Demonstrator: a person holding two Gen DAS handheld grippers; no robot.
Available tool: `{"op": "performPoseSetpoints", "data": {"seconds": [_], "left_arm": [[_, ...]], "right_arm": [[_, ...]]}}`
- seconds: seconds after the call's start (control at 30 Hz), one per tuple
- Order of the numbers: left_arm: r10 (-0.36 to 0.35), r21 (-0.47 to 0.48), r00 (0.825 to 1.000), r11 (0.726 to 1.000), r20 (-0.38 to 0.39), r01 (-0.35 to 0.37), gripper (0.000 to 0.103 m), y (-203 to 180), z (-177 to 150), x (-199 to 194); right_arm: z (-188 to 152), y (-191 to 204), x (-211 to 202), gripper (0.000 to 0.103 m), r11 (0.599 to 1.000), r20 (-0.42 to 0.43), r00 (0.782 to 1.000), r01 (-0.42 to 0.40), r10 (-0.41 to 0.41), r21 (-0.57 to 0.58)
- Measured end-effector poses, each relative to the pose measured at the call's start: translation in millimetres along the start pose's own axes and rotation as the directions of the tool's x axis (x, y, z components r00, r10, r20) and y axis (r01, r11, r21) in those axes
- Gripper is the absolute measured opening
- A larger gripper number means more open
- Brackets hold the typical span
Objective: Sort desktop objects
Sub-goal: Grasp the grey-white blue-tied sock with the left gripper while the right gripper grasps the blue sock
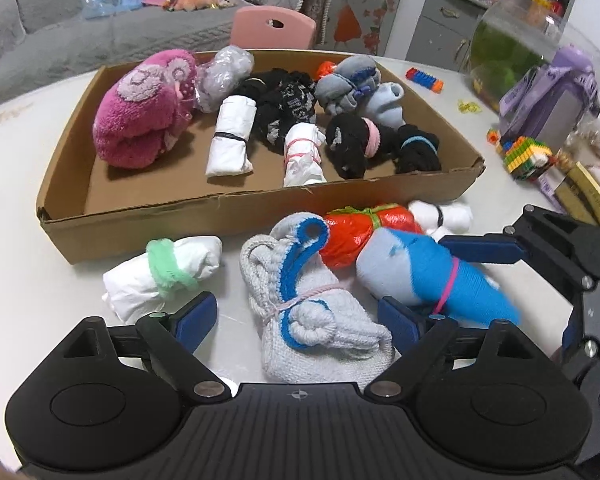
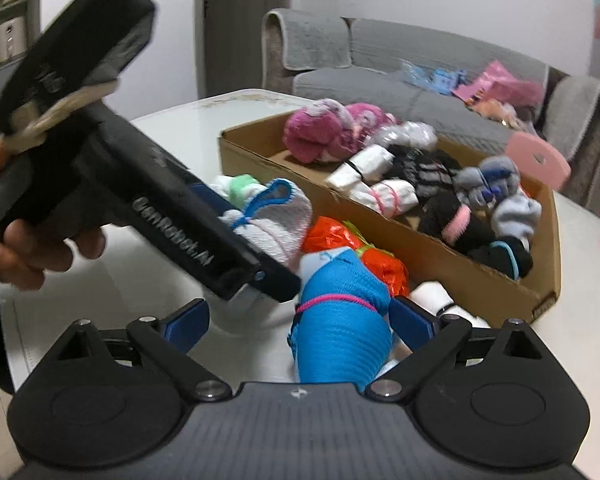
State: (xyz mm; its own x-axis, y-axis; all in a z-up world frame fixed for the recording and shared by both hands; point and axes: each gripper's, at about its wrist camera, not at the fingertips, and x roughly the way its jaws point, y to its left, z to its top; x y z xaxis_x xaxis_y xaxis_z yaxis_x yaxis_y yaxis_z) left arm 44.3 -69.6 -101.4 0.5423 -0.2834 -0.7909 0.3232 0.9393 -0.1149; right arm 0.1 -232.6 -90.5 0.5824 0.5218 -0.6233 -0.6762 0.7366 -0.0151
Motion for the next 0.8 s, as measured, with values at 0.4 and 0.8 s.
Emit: {"op": "performPoseSetpoints", "data": {"seconds": [0.4,0.8], "left_arm": [[0.087,0.058,0.996,0.994,0.034,-0.089,0.072,-12,-12,-5],[0.036,0.027,0.998,0.999,0.047,-0.038,0.056,-8,-18,-16]], "right_arm": [[-11,-9,3,0.044,0.998,0.013,1.000,0.000,-0.001,0.065],[-10,-7,-1,0.040,0.995,0.051,0.999,-0.021,0.017,0.095]]}}
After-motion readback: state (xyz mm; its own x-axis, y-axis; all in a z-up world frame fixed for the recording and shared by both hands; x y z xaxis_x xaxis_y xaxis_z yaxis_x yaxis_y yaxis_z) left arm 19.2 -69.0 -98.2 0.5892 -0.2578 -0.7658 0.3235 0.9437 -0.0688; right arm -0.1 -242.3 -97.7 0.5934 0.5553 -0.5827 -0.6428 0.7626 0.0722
